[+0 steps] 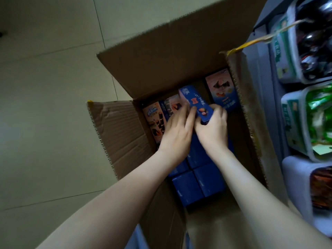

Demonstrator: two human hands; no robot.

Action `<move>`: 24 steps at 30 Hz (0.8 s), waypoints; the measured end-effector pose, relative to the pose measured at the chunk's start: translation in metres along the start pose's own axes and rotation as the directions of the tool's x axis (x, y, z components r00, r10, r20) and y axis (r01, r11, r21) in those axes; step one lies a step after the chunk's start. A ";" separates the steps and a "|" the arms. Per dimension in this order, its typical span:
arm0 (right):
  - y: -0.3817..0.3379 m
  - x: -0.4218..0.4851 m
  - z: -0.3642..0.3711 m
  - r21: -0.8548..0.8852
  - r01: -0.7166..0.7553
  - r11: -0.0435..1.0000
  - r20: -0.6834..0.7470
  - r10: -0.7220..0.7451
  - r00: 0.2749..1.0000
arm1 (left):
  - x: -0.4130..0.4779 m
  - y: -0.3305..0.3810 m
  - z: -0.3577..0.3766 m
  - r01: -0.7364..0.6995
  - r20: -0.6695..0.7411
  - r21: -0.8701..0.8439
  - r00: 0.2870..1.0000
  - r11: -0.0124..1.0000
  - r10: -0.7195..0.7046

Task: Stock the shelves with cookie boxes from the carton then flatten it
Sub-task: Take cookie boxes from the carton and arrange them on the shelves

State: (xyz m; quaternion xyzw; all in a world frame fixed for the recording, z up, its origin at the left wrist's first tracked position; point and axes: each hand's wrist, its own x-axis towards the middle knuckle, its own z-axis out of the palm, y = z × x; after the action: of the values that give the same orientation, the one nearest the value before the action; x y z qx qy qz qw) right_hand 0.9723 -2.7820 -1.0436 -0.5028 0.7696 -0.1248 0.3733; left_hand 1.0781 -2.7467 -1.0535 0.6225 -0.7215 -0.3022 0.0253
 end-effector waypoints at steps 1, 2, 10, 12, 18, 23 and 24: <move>-0.013 -0.011 -0.014 -0.010 0.026 1.000 0.011 -0.026 1.000 | -0.007 0.005 -0.016 -0.025 -0.028 0.060 0.999 0.998 0.027; -0.027 -0.022 -0.028 -0.010 0.049 0.999 0.040 -0.049 0.998 | -0.014 0.011 -0.033 -0.049 -0.042 0.107 0.998 0.993 0.054; -0.131 -0.114 -0.197 0.270 0.075 0.960 0.069 -0.097 0.993 | -0.049 0.094 -0.224 -0.208 0.064 -0.015 0.976 0.978 0.209; -0.155 -0.137 -0.249 0.308 0.084 0.948 0.046 -0.103 0.994 | -0.055 0.126 -0.276 -0.227 0.128 -0.082 0.963 0.971 0.236; -0.221 -0.202 -0.394 0.313 0.187 0.931 0.027 -0.205 0.978 | -0.081 0.235 -0.409 -0.163 0.331 -0.269 0.910 0.949 0.250; -0.254 -0.245 -0.489 0.333 0.216 0.918 -0.115 -0.188 0.975 | -0.106 0.309 -0.488 -0.252 0.267 -0.394 0.889 0.884 0.373; -0.261 -0.254 -0.505 0.324 0.232 0.917 -0.152 -0.192 0.970 | -0.111 0.322 -0.504 -0.267 0.242 -0.411 0.890 0.871 0.387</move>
State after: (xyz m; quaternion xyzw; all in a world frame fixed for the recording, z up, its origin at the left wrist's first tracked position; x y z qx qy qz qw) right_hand 0.8513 -2.7747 -0.4331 -0.5032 0.6979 -0.3246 0.3929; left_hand 1.0261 -2.8357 -0.4539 0.4170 -0.7426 -0.5185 0.0765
